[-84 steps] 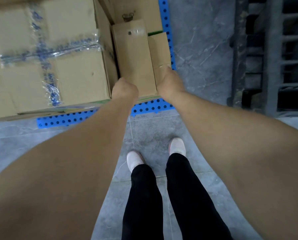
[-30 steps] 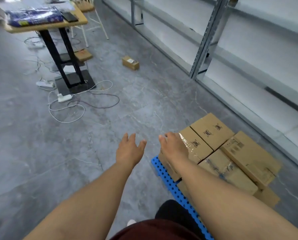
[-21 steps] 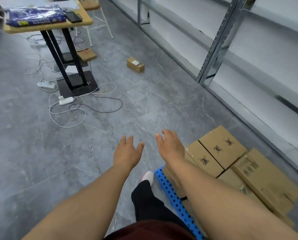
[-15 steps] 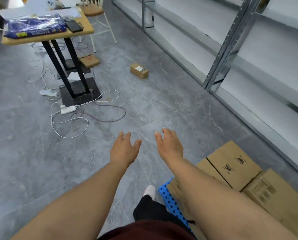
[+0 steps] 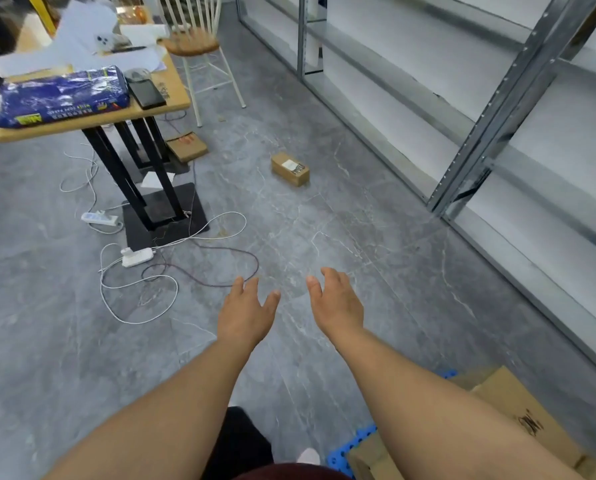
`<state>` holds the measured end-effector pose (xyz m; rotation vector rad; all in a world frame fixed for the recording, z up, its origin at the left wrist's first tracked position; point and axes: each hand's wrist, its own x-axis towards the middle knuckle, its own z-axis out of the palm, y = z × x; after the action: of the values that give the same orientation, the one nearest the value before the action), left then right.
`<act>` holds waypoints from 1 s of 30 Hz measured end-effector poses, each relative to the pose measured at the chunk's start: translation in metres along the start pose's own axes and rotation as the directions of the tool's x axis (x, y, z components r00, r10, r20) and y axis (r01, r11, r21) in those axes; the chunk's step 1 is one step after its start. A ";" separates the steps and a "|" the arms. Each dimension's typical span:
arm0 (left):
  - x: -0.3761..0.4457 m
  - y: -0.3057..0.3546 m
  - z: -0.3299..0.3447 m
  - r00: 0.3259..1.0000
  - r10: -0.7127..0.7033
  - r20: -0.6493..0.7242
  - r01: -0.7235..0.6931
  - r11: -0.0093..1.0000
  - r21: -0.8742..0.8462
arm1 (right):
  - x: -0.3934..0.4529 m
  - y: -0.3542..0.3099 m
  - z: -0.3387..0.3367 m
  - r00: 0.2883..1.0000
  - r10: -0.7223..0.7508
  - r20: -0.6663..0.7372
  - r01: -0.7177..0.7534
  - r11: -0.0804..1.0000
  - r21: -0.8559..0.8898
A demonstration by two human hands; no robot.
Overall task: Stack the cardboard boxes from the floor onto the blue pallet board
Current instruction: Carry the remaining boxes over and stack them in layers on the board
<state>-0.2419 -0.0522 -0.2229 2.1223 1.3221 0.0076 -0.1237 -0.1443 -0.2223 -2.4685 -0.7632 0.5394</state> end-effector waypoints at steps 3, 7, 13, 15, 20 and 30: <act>0.040 0.002 -0.006 1.000 -0.021 0.006 0.021 1.000 -0.012 | 0.035 -0.012 0.005 1.000 0.003 0.013 -0.003 1.000 -0.014; 0.106 0.011 -0.017 1.000 -0.010 0.020 0.010 0.999 -0.034 | 0.098 -0.037 0.006 1.000 0.006 -0.010 -0.007 1.000 -0.028; 0.225 0.036 -0.064 0.999 0.050 0.022 -0.049 0.998 -0.031 | 0.203 -0.101 0.000 0.997 0.031 -0.066 -0.034 0.999 -0.043; 0.260 0.040 -0.079 0.997 0.065 0.040 -0.063 0.997 -0.039 | 0.234 -0.122 0.001 0.996 0.048 -0.074 -0.052 0.998 -0.045; 0.344 0.040 -0.107 0.995 0.094 0.043 -0.093 0.995 -0.030 | 0.301 -0.168 0.015 0.994 0.074 -0.083 -0.076 0.997 -0.016; 0.474 0.068 -0.131 0.995 0.059 0.077 -0.052 0.995 -0.089 | 0.435 -0.207 0.017 0.997 0.069 -0.037 -0.071 0.995 -0.072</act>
<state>0.0057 0.3777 -0.2306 2.0641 1.1956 0.0036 0.1156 0.2735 -0.2154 -2.5740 -0.6967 0.5005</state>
